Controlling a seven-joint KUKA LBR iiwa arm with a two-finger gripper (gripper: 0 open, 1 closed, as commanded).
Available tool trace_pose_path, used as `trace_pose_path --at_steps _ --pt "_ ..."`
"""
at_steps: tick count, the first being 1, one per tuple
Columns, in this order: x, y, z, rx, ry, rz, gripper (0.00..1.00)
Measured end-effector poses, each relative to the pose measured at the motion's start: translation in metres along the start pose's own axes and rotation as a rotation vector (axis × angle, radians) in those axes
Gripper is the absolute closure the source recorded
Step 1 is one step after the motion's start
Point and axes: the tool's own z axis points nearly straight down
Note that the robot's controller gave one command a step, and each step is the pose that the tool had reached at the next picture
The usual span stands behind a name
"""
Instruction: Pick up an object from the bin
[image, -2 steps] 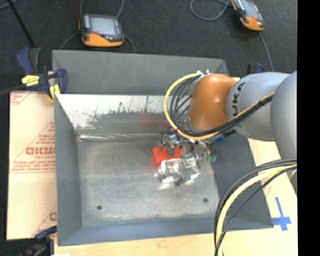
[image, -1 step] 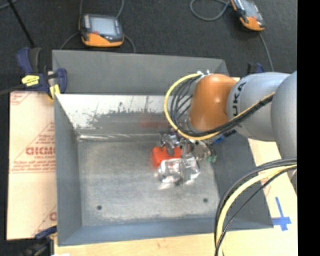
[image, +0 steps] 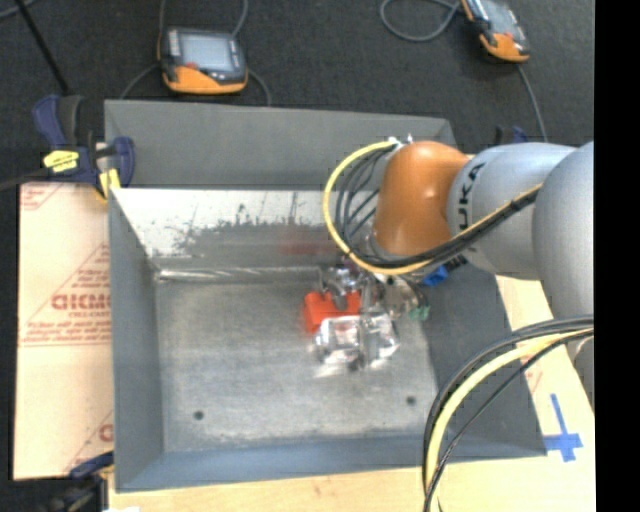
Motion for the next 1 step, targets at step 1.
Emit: trace_pose_path --at_steps 1 --pt "0.0033 0.0112 -0.0015 0.003 -0.019 0.096 1.00"
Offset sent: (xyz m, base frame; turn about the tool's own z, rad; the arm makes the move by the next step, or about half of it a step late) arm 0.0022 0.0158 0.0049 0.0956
